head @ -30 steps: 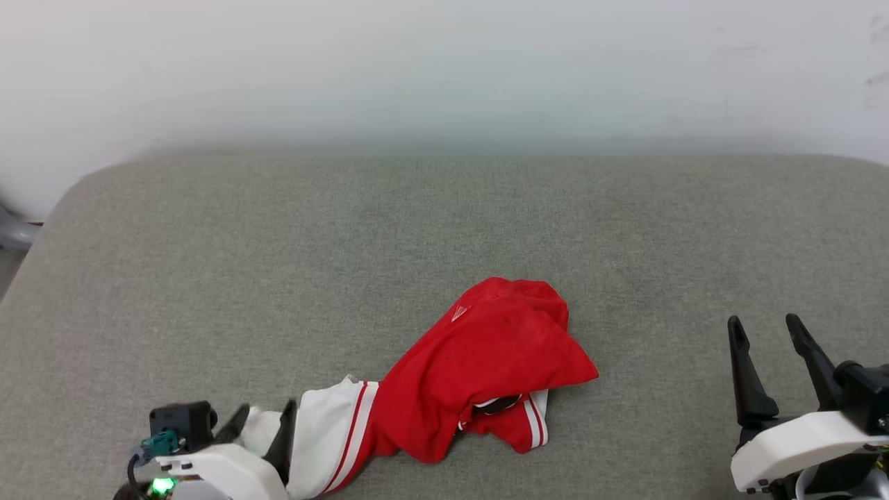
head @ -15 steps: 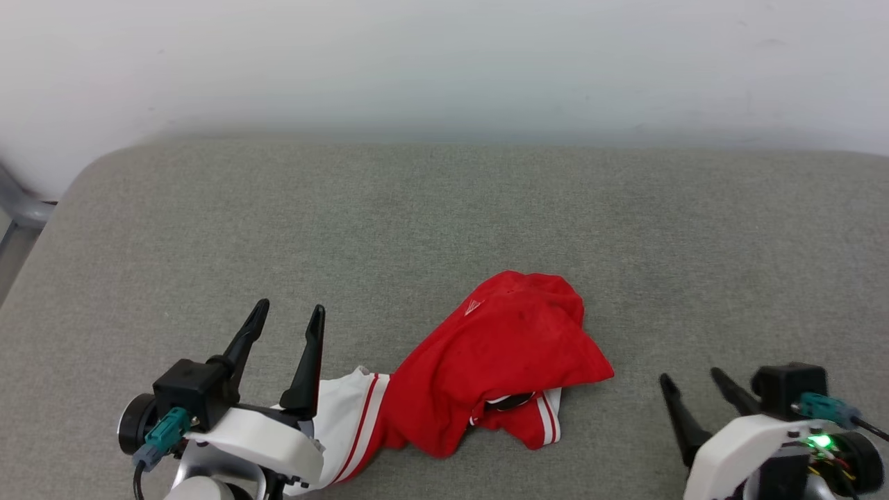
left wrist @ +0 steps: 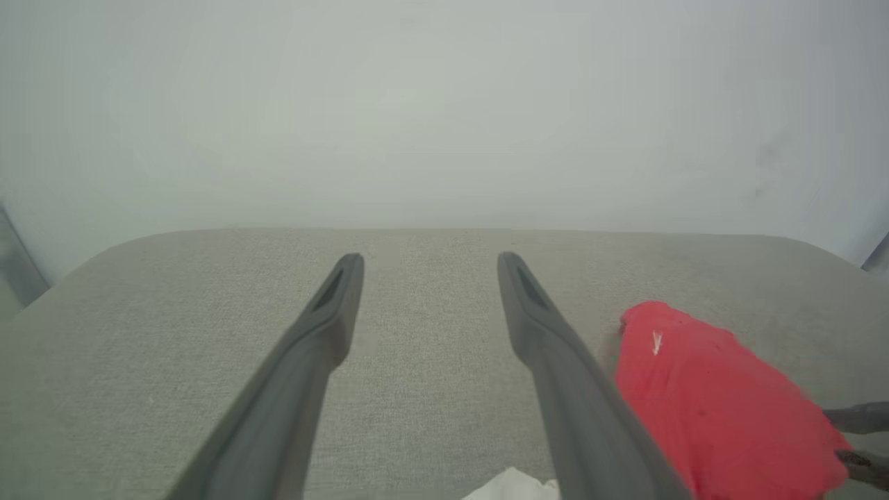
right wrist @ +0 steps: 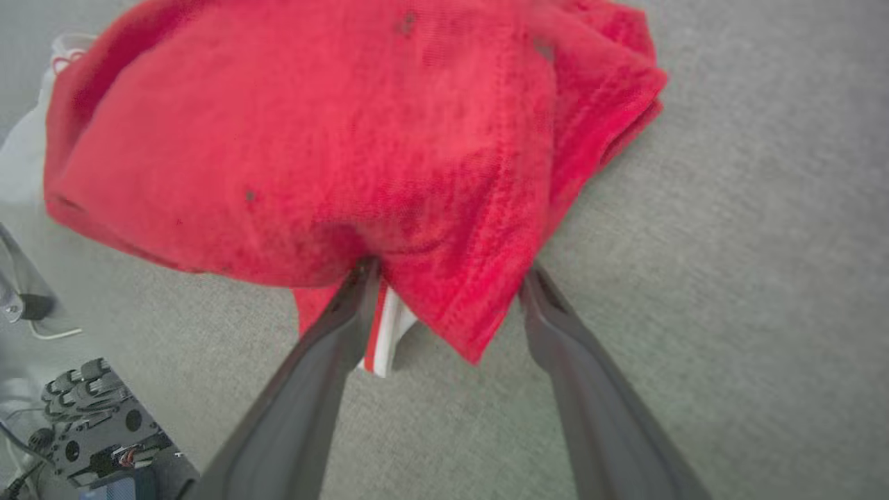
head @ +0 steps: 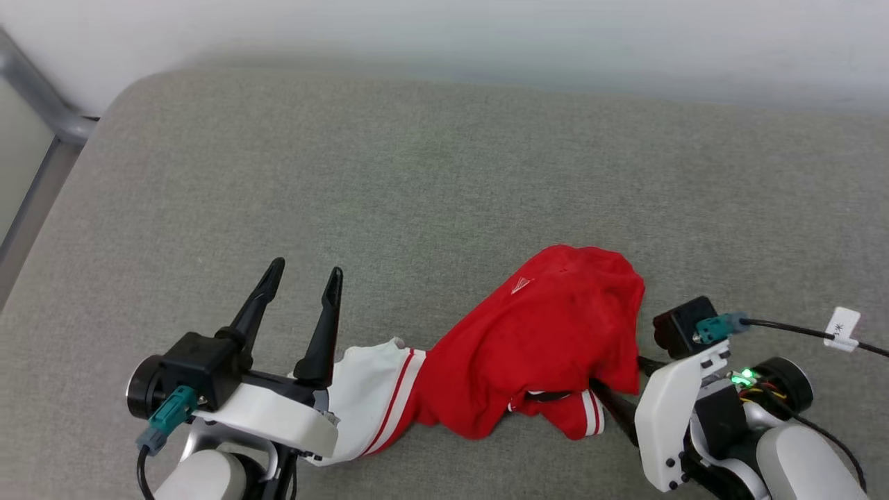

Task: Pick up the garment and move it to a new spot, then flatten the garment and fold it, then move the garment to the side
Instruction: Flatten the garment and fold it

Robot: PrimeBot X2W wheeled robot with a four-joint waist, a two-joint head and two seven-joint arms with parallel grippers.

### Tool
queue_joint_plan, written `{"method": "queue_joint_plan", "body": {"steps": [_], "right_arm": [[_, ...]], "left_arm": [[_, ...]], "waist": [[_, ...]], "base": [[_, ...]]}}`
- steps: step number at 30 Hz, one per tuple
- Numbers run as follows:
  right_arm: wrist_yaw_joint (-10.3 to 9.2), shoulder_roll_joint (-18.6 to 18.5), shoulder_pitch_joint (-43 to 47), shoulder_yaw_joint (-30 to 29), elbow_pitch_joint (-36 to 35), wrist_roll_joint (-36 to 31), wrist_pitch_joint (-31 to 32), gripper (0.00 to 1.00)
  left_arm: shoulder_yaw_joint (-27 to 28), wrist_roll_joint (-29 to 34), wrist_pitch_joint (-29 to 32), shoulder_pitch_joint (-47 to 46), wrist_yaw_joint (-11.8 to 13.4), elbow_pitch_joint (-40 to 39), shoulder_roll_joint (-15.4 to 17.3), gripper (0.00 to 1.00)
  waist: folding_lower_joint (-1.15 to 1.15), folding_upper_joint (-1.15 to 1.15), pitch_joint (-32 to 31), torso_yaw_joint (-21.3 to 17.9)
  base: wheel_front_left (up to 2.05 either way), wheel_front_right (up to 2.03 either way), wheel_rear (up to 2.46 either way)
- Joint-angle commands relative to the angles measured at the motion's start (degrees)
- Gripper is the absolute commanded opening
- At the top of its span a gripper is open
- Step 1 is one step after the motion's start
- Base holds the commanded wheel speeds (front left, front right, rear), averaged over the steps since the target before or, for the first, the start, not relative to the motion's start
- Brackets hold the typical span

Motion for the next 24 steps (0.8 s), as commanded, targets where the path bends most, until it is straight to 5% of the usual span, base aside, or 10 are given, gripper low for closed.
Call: {"method": "queue_joint_plan", "body": {"steps": [1, 2, 3, 12, 24], "right_arm": [[-0.02, -0.56, -1.12, 0.59, -0.12, 1.26, 0.47, 0.89], [-0.02, -1.00, -1.67, 0.76, -0.38, 1.95, 0.54, 0.19], [-0.02, -1.37, -2.05, 1.10, -0.59, 2.44, 0.49, 0.00], [-0.04, -3.60, -16.13, -2.09, 0.21, -1.27, -8.34, 0.00], [-0.04, -6.66, -37.25, -8.71, 19.03, -7.45, -15.12, 0.00]], "left_arm": [[0.10, -0.02, -0.26, -0.70, -0.13, 0.49, -0.17, 1.00], [0.14, -0.08, -0.32, -0.85, -0.21, 0.70, -0.26, 1.00], [0.19, -0.10, -0.41, -1.02, -0.32, 0.86, -0.35, 1.00], [0.82, -0.31, -0.90, -2.00, -0.81, 2.26, -1.17, 1.00], [1.14, 0.13, -1.32, -4.81, -3.00, 3.99, -3.93, 1.00]], "waist": [[-0.01, 0.00, 0.71, 0.60], [-0.01, 0.00, 0.87, 0.68], [-0.01, 0.00, 0.99, 0.73], [-0.01, 0.00, 2.44, 1.10], [-0.01, 0.00, 9.23, 4.61]], "base": [[0.00, 0.00, 0.00], [0.00, 0.00, 0.00], [0.00, 0.00, 0.00], [0.00, 0.00, 0.00], [0.00, 0.00, 0.00]]}}
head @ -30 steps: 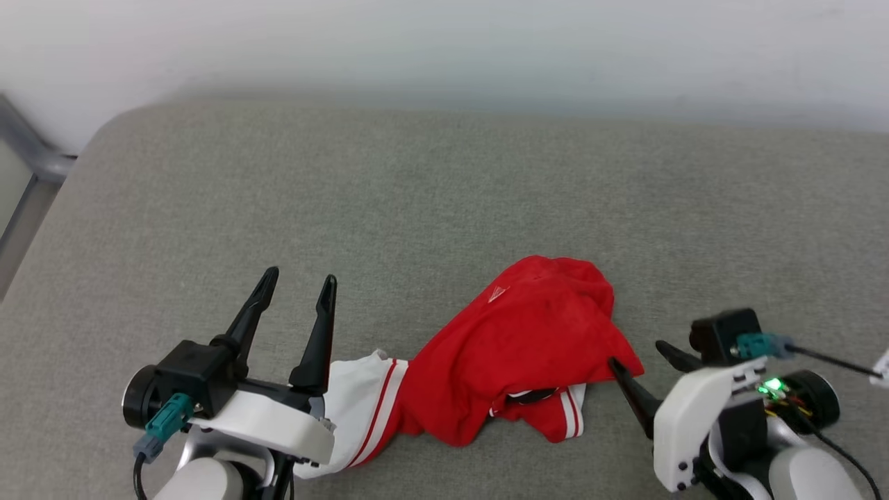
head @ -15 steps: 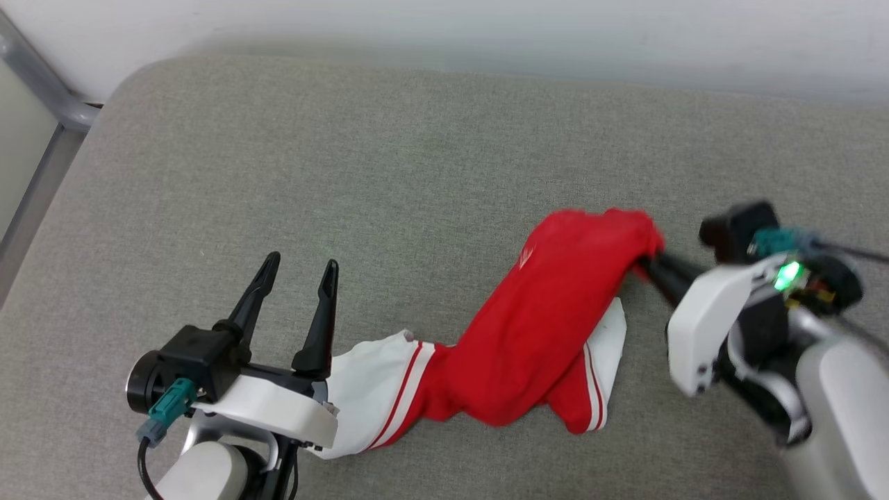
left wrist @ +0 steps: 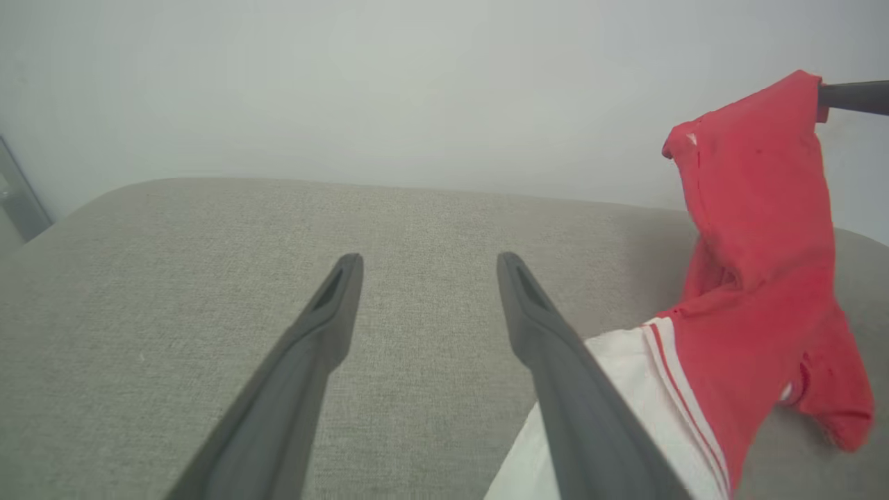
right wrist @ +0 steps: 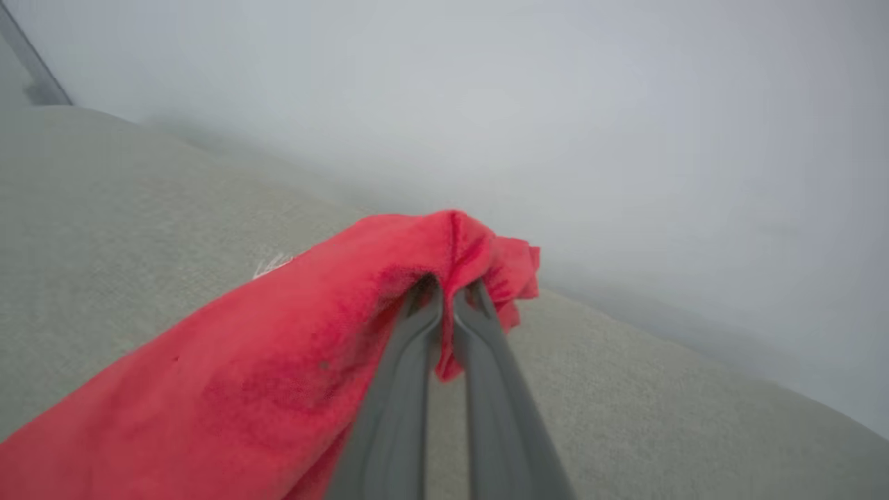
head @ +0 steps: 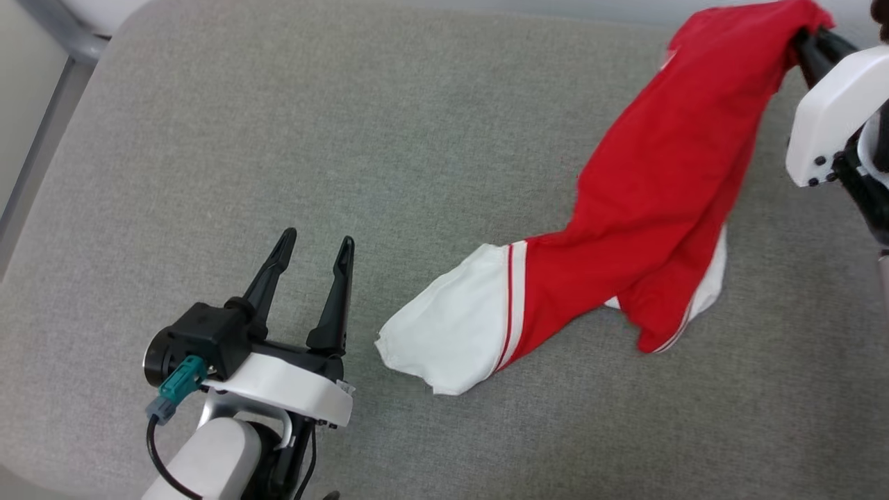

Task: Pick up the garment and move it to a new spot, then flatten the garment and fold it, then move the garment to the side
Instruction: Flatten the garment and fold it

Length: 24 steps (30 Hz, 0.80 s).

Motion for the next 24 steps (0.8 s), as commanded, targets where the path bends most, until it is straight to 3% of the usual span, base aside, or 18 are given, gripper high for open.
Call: {"method": "queue_joint_plan", "body": {"steps": [1, 5, 6, 7, 8, 9, 15, 19, 22, 24], "right_arm": [[-0.05, -0.20, -1.39, -0.32, 3.13, -0.82, -1.25, 0.00], [-0.05, 0.45, -2.47, -0.83, 10.06, -1.93, -5.42, 0.00], [-0.05, 0.59, -2.48, -0.83, 11.24, -2.17, -6.80, 0.13], [-0.06, 0.75, -2.17, -0.90, 12.63, -2.52, -8.19, 0.44], [-0.06, 1.22, -1.74, -1.10, 13.89, -2.30, -9.42, 0.85], [-0.05, 1.66, -1.24, -1.12, 14.88, -2.31, -10.90, 1.00], [-0.06, 3.72, 2.40, -2.61, 17.71, -3.69, -21.58, 1.00], [-0.05, 5.27, 7.17, -4.91, 16.05, -6.55, -29.73, 1.00], [-0.06, 6.82, 11.42, -5.94, 14.33, -7.19, -30.94, 1.00], [-0.06, 8.11, 14.66, -6.31, 13.36, -5.47, -28.42, 1.00]], "left_arm": [[0.32, 0.26, -0.33, -0.97, -0.59, 0.49, -0.61, 1.00], [0.58, 0.75, -0.42, -1.61, -1.39, 1.64, -1.49, 1.00], [0.66, 0.82, -0.43, -1.73, -1.62, 1.93, -1.71, 1.00], [0.82, 0.87, -0.44, -1.77, -1.74, 2.23, -1.88, 1.00], [0.92, 1.04, -0.46, -1.71, -1.78, 2.48, -2.12, 1.00], [0.99, 1.23, -0.47, -1.58, -1.90, 2.67, -2.30, 1.00], [1.78, 1.82, -0.43, 0.09, -2.06, 3.40, -2.42, 1.00], [2.14, 2.27, -0.43, 1.54, -1.59, 3.62, -1.84, 1.00], [2.12, 2.55, -0.32, 2.68, -1.11, 3.59, -1.41, 1.00], [2.06, 2.50, -0.07, 3.19, -0.75, 3.39, -1.14, 1.00]], "waist": [[-0.01, 0.00, 1.74, 1.29], [-0.01, 0.00, 2.62, 1.88], [-0.01, 0.00, 2.68, 1.93], [-0.01, 0.00, 2.67, 1.90], [-0.01, 0.00, 2.54, 1.83], [-0.01, 0.00, 2.29, 1.69], [-0.01, 0.00, -0.65, -0.08], [-0.01, 0.00, -3.67, -1.98], [-0.01, 0.00, -5.57, -3.21], [-0.01, 0.00, -6.61, -3.74]], "base": [[0.00, 0.00, 0.00], [0.00, 0.00, 0.00], [0.00, 0.00, 0.00], [0.00, 0.00, 0.00], [0.00, 0.00, 0.00], [0.00, 0.00, 0.00], [0.00, 0.00, 0.00], [0.00, 0.00, 0.00], [0.00, 0.00, 0.00], [0.00, 0.00, 0.00]]}}
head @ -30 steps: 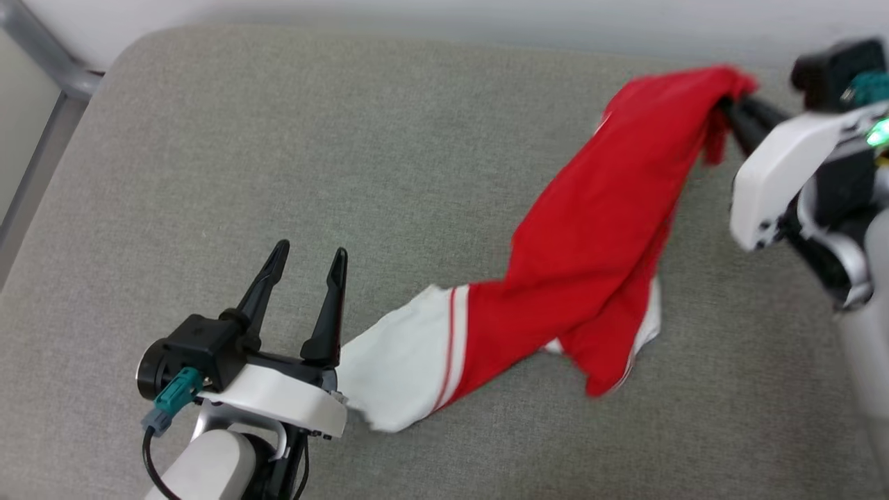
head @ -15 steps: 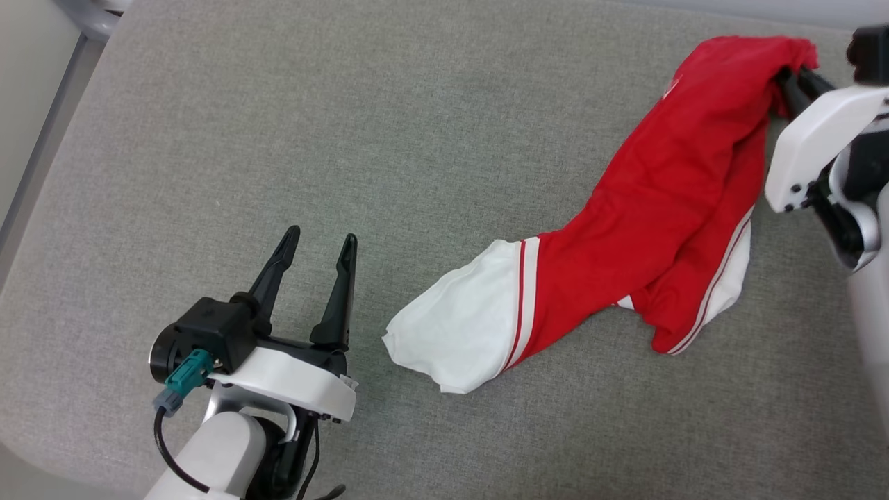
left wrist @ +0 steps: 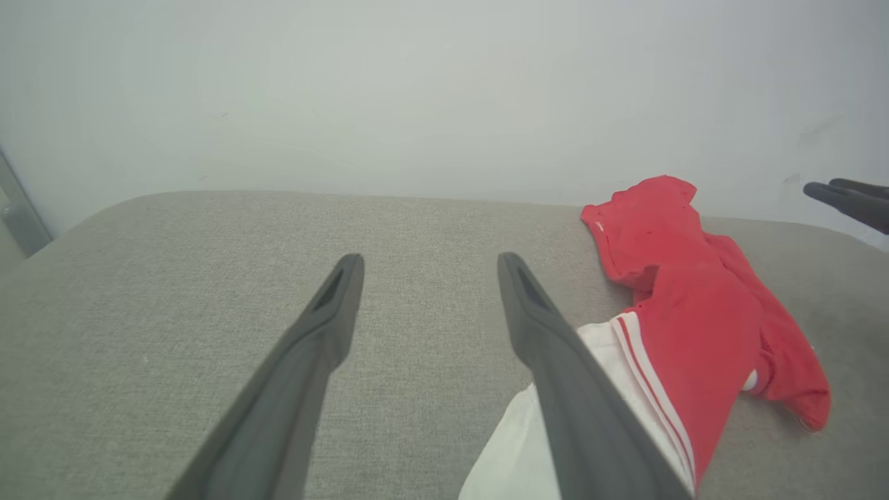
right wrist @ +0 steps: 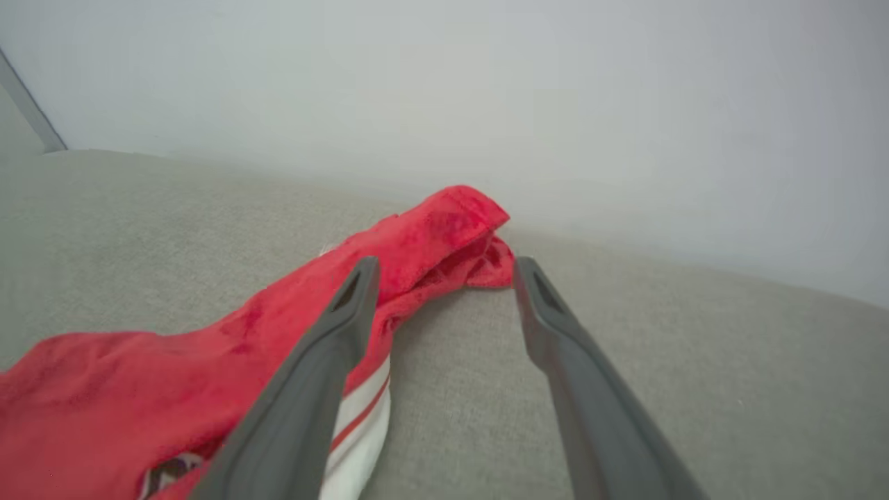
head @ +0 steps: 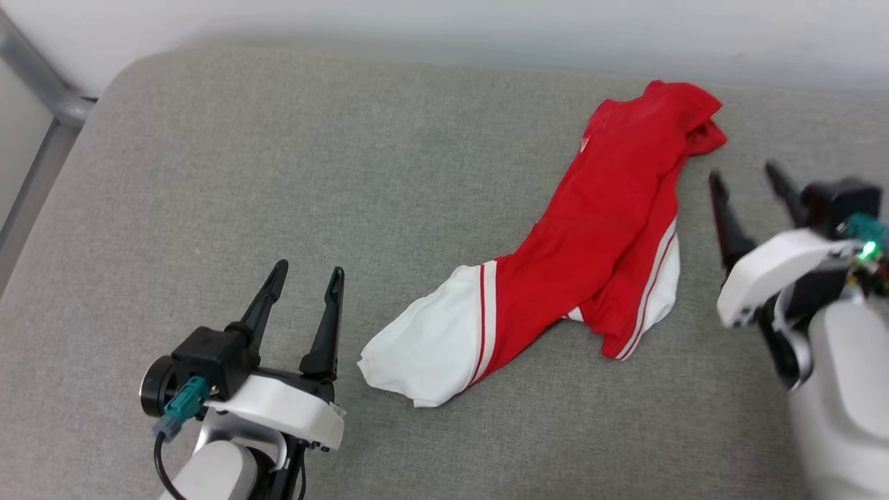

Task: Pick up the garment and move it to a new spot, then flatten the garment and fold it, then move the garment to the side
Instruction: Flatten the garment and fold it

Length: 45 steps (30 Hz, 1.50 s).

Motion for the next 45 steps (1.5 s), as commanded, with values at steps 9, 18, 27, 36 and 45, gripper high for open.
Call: {"method": "queue_joint_plan", "body": {"steps": [9, 18, 27, 36, 45], "right_arm": [[-0.04, -2.99, 11.99, 6.73, -9.56, 11.49, 24.65, 1.00], [-0.04, -5.67, 13.47, 10.76, -18.52, 15.86, 36.59, 1.00], [-0.04, -5.94, 11.97, 14.45, -14.76, 17.28, 42.28, 1.00], [-0.08, -6.23, 10.79, 14.07, -16.11, 17.54, 39.11, 0.00], [-0.06, -8.04, 15.71, 5.90, -29.95, 11.16, 37.99, 0.00]], "left_arm": [[0.05, -0.08, 0.93, 2.20, 1.18, -1.73, 1.21, 1.00], [-0.28, -0.32, 0.77, 0.32, 0.53, -2.26, 0.55, 1.00], [-0.21, -0.36, 0.14, -1.15, -0.61, -0.66, -0.91, 1.00], [0.39, 0.09, -0.13, -0.72, -0.93, 0.77, -1.41, 1.00], [0.61, 0.36, 0.22, 1.57, 0.10, 0.24, -0.47, 1.00]], "waist": [[0.00, 0.00, -2.81, -3.05], [0.00, 0.00, 0.48, -1.05], [0.00, 0.00, 3.68, 1.50], [0.00, 0.00, 2.58, 1.11], [0.00, 0.00, -1.67, -1.93]], "base": [[0.00, 0.00, 0.00], [0.00, 0.00, 0.00], [0.00, 0.00, 0.00], [0.00, 0.00, 0.00], [0.00, 0.00, 0.00]]}}
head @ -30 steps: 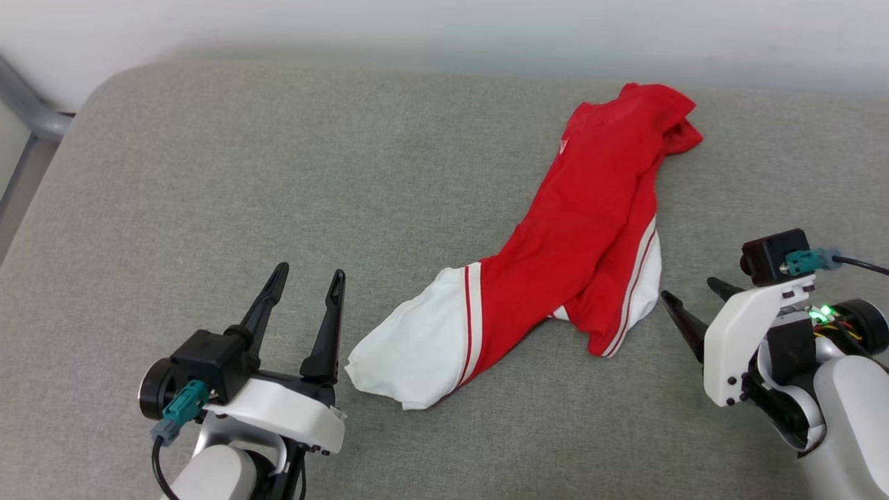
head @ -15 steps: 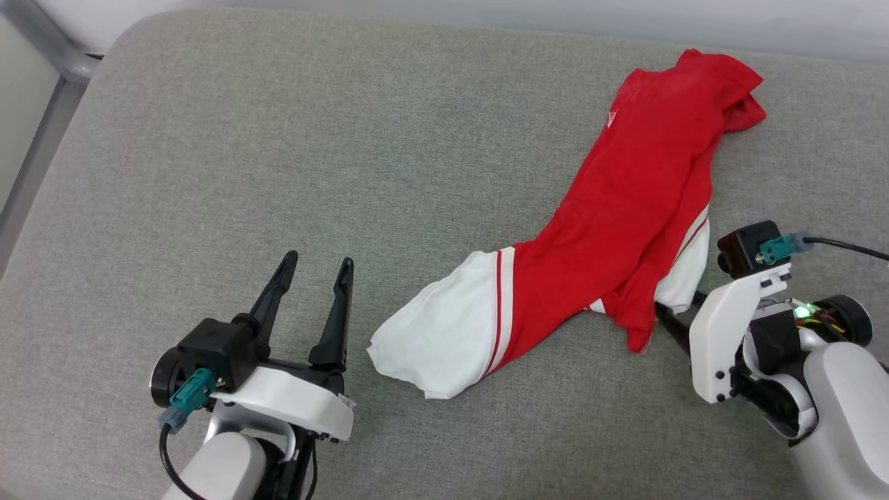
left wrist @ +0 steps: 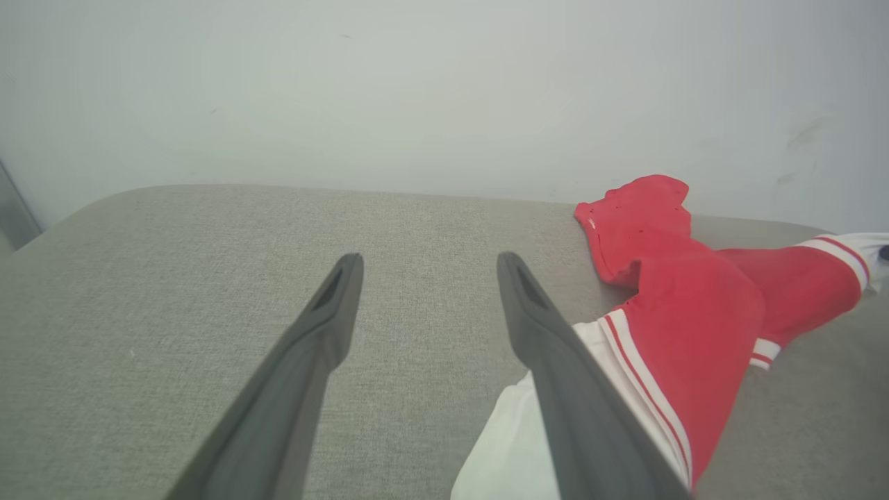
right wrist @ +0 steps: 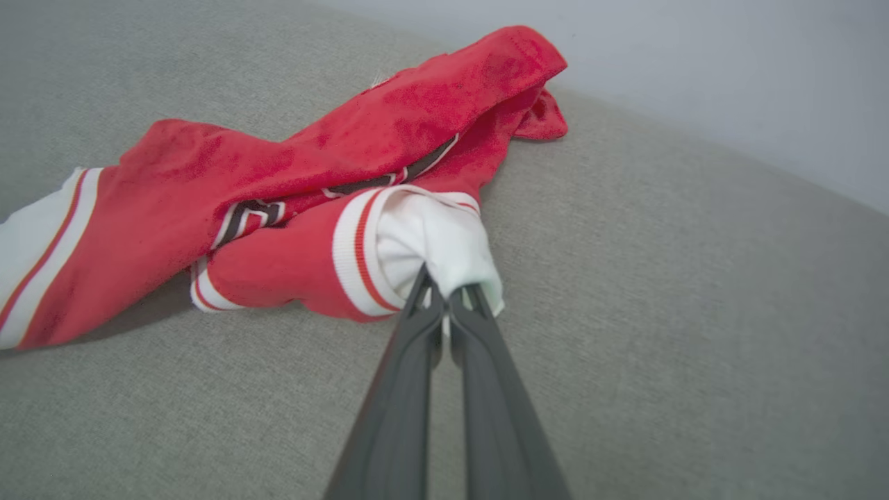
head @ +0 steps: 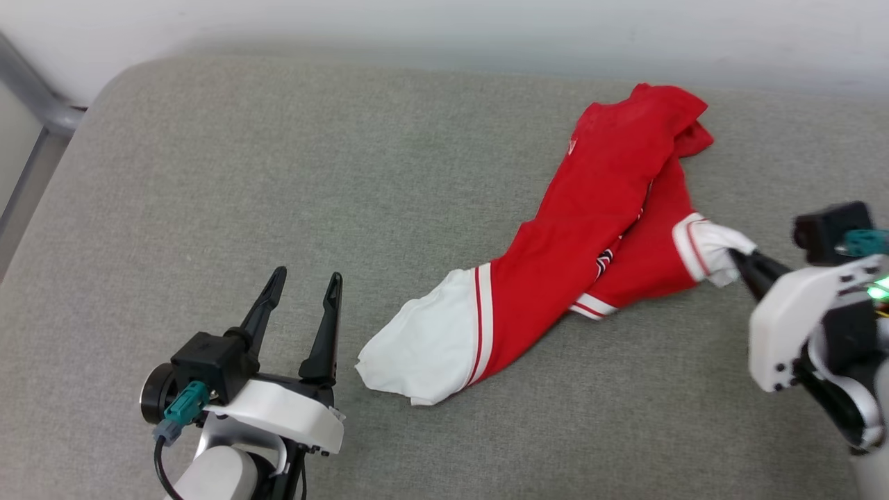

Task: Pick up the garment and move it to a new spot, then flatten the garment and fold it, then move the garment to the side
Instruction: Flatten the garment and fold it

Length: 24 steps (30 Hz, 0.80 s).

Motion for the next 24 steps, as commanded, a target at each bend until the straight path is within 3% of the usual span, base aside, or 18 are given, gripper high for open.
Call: {"method": "queue_joint_plan", "body": {"steps": [1, 9, 16, 17, 18, 19, 24], "right_arm": [[-0.06, -0.28, 2.03, -2.16, -2.76, -1.31, 0.46, 0.00], [-0.06, 4.00, 16.90, -11.81, -14.12, -5.81, 6.81, 0.00], [-0.06, 11.50, 27.17, -12.57, -9.69, -4.05, 6.58, 0.00], [-0.05, 12.12, 27.77, -12.35, -8.41, -3.81, 5.82, 0.09], [-0.05, 12.40, 27.85, -12.39, -7.40, -3.63, 4.32, 0.76], [-0.06, 13.11, 27.50, -12.84, -6.63, -3.11, 2.23, 1.00], [-0.05, 14.98, 27.15, -14.59, -5.02, -4.30, -9.34, 1.00]], "left_arm": [[0.07, 0.36, 0.25, 0.76, 0.40, -0.43, 0.27, 1.00], [-0.09, 0.14, 1.27, 2.42, 1.29, -2.15, 1.31, 1.00], [-0.26, -0.35, 2.14, 3.03, 1.41, -2.58, 1.87, 1.00], [-0.30, -0.41, 2.31, 3.13, 1.42, -2.54, 1.95, 1.00], [-0.34, -0.46, 2.34, 3.21, 1.44, -2.51, 2.02, 1.00], [-0.39, -0.50, 2.41, 3.28, 1.45, -2.46, 2.03, 1.00], [-0.65, -0.49, 2.87, 4.23, 1.89, -2.28, 2.43, 1.00]], "waist": [[0.00, 0.00, -1.25, -1.19], [0.00, 0.00, -2.93, -2.54], [0.00, 0.00, -3.42, -2.92], [0.00, 0.00, -3.53, -2.94], [0.00, 0.00, -3.63, -2.94], [0.00, 0.00, -3.78, -2.94], [0.00, 0.00, -5.31, -3.05]], "base": [[0.00, 0.00, 0.00], [0.00, 0.00, 0.00], [0.00, 0.00, 0.00], [0.00, 0.00, 0.00], [0.00, 0.00, 0.00], [0.00, 0.00, 0.00], [0.00, 0.00, 0.00]]}}
